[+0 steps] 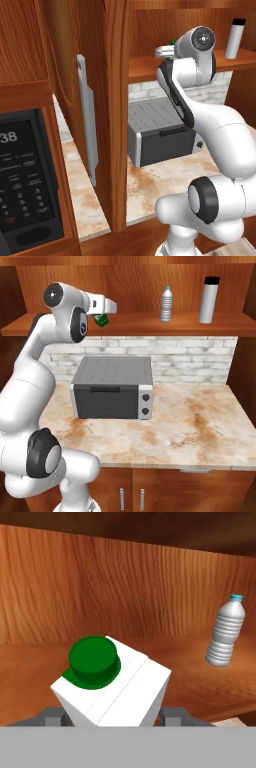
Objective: Pick the milk, bottled water, water bottle from the counter and place them in the open cabinet.
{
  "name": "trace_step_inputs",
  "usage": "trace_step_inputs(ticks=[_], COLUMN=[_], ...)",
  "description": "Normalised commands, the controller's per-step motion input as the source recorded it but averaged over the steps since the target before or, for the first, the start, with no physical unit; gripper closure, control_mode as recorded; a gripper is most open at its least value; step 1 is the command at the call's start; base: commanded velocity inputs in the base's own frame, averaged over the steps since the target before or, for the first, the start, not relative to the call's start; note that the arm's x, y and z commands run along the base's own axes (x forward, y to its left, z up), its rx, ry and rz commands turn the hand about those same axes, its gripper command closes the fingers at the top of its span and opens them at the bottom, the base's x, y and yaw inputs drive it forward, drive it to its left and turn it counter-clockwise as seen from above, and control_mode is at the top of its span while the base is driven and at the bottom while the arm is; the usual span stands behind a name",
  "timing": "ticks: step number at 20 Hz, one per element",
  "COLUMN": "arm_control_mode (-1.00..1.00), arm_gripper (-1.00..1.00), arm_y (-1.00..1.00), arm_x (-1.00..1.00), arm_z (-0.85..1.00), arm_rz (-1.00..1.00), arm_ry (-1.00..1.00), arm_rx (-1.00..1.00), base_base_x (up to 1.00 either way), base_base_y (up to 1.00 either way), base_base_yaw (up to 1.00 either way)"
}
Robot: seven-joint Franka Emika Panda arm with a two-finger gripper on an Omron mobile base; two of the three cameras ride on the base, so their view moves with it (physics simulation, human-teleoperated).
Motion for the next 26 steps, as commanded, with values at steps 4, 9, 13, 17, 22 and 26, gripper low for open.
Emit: trace_step_inputs(ticks=[4,9,13,17,22,26], arm_control_mode=[-1.0,-1.0,-1.0,-1.0,-1.0,-1.0], arm_gripper=[1.0,1.0,1.0,1.0,1.0,1.0], arm_y=[-0.15,-0.09,-0.1,-0.14,-0.09,-0.05], arm_x=[0.0,0.2,0.47,0.41,0.39,0.34], arm_z=[-0.23,-0.16,-0.12,-0.01,0.0,0.0], arm_rz=[0.0,0.0,0.07,0.1,0.11,0.09], arm_ry=[0.0,0.0,0.02,0.07,0.09,0.07], arm_rx=[0.0,0.0,0.0,0.0,0.0,0.0], base_base_x=[0.0,0.0,0.0,0.0,0.0,0.0], base_base_y=[0.0,0.0,0.0,0.0,0.0,0.0], base_base_yaw=[0.0,0.0,0.0,0.0,0.0,0.0])
